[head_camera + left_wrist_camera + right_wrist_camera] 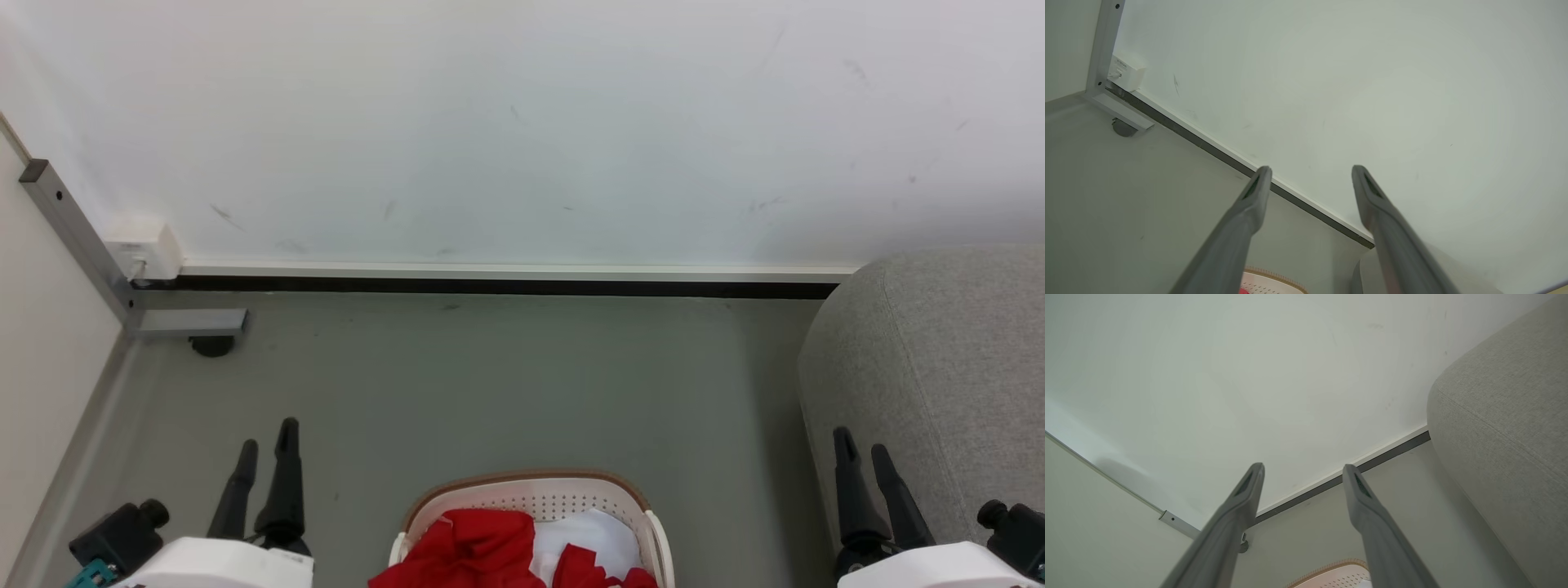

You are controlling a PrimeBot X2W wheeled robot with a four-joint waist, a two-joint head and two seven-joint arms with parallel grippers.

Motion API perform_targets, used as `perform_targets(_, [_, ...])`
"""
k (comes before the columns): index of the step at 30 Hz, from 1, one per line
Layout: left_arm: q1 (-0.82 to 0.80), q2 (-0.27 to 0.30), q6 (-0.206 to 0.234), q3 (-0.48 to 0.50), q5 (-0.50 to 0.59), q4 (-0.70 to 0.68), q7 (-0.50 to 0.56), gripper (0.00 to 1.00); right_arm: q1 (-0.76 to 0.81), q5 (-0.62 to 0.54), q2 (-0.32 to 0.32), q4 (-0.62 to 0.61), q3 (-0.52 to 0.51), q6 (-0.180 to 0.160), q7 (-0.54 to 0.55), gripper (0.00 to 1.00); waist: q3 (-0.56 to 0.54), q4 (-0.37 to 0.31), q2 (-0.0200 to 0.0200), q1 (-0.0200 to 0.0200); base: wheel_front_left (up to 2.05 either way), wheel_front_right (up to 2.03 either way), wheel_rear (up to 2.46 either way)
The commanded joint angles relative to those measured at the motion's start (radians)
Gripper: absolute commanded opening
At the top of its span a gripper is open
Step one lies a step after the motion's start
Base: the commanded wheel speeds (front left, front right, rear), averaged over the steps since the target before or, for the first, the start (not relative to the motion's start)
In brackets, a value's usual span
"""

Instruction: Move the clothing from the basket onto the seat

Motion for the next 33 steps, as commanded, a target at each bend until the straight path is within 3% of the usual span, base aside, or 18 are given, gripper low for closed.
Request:
perform_targets(1, [-0.007,0.013,0.0,-0.006,0.038,-0.006,-0.013,1.0,-0.02,-0.048,-0.011,0.002,0.008,-0.001,-0.01,1.0,-0.001,-0.001,-0.0001,0.0,0.0,0.0,0.0])
perform_targets(13, [-0.002,0.03,0.006,-0.039,0.182,0.008,-0.047,1.0,-0.032,-0.211,-0.012,0.035,0.025,-0.001,-0.045,1.0,-0.003,-0.002,-0.0001,0.0,0.0,0.0,0.0])
perform_targets(33, [-0.001,0.029,0.011,-0.05,0.35,0.015,-0.095,1.0,-0.046,-0.373,-0.013,0.067,0.044,-0.001,-0.093,1.0,-0.008,-0.001,-0.0001,0.0,0.0,0.0,0.0])
